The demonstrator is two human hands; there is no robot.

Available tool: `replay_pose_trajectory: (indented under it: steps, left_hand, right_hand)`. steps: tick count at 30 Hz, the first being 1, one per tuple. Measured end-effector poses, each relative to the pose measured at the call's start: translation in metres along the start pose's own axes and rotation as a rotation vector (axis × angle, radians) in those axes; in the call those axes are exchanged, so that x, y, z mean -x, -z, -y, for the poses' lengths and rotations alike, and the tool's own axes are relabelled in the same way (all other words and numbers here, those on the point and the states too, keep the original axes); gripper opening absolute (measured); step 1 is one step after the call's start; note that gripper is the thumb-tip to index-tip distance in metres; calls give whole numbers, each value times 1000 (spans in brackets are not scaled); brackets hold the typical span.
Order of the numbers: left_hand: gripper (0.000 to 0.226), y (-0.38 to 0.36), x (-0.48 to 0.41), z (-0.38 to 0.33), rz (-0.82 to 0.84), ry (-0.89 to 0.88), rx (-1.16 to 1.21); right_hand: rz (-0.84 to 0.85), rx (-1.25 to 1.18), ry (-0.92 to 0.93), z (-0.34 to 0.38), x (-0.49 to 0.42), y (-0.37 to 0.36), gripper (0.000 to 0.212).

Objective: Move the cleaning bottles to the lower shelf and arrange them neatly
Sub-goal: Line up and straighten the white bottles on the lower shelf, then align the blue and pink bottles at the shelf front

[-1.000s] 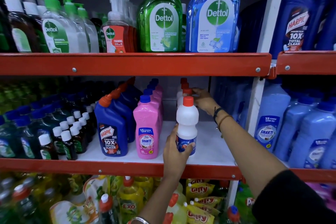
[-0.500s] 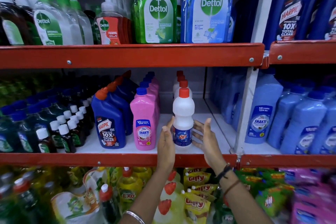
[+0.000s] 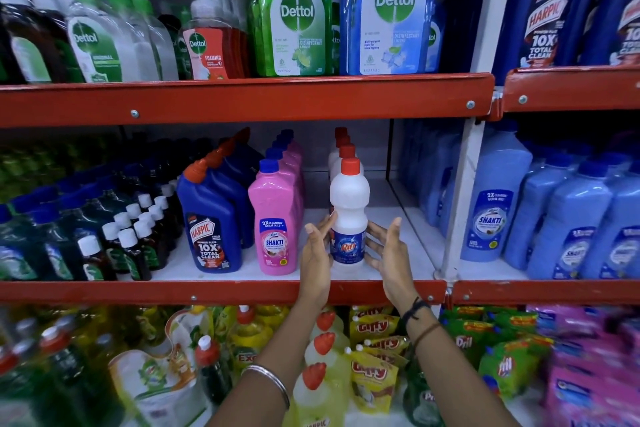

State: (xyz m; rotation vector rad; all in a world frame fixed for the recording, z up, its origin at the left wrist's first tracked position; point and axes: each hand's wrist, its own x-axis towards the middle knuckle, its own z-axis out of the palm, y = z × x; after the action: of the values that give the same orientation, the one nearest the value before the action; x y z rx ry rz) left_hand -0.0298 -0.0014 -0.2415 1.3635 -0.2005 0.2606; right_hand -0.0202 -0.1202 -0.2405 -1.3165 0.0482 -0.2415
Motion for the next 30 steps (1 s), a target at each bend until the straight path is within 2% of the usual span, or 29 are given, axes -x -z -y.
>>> replay_pose_trajectory:
  steps: [12,15,18,20,22,25,26,30]
  left_hand:
    - [54,4,0,-2,43,-2,-47]
    - [55,11,4,1,50,-91,-99]
    - [52,23,18,0,-164,-286,-100]
    - [45,38,24,-4,-329,-405,-81]
    - [46,59,22,-7,-421,-438,-69]
    - [44,85,11,-11,-398,-324,-84]
    - [43,91,6,-11,-361,-272,-71]
    - [48,105,-6,-9,-193,-155,-40]
  right_hand:
    - [2,30,53,-1,3,0,63]
    - [-70,68,186,-10,14,-5,57]
    - [-207,83,473,-25,40,-17,38]
    - [-131,93,556,-32,54,-34,40]
    - [27,145,505,-38,58,-56,49]
    - [174,144,360,-35,51,-92,70]
    - [182,117,315,-33,46,-101,70]
    - [179,37,147,-26,35,-119,52]
